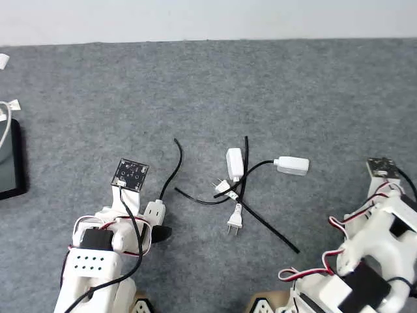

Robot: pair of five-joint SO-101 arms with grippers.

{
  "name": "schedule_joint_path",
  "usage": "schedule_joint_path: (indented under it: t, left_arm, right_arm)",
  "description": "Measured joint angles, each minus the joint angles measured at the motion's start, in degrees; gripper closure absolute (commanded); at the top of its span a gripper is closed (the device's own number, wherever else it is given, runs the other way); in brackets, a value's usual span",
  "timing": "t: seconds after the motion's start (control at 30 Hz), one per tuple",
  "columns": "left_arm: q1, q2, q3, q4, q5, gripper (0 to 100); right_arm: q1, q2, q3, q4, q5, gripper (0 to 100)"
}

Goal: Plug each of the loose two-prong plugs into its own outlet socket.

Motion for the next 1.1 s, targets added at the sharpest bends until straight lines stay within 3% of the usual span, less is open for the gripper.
schedule_joint_path:
  t: [0.6,0.8,0.9,1.1]
  left_arm:
    - [0.0,0.0,0.0,0.0,0.0,72]
    - [0.0,0.0,0.0,0.0,0.0,72]
    - [0.0,0.0,0.0,0.0,0.0,72]
    - [0.0,0.0,0.0,0.0,0.0,72]
  right_arm:
    - [-2.6,-1.1,7.2,-7.7,2.0,91.6]
    - [-2.9,-1.2,6.9,-7.1,2.0,92.3]
    - [-3.0,-1.6,6.2,-5.1,2.1,99.7]
    - [-3.1,-1.8,6.0,-4.0,2.1,98.8]
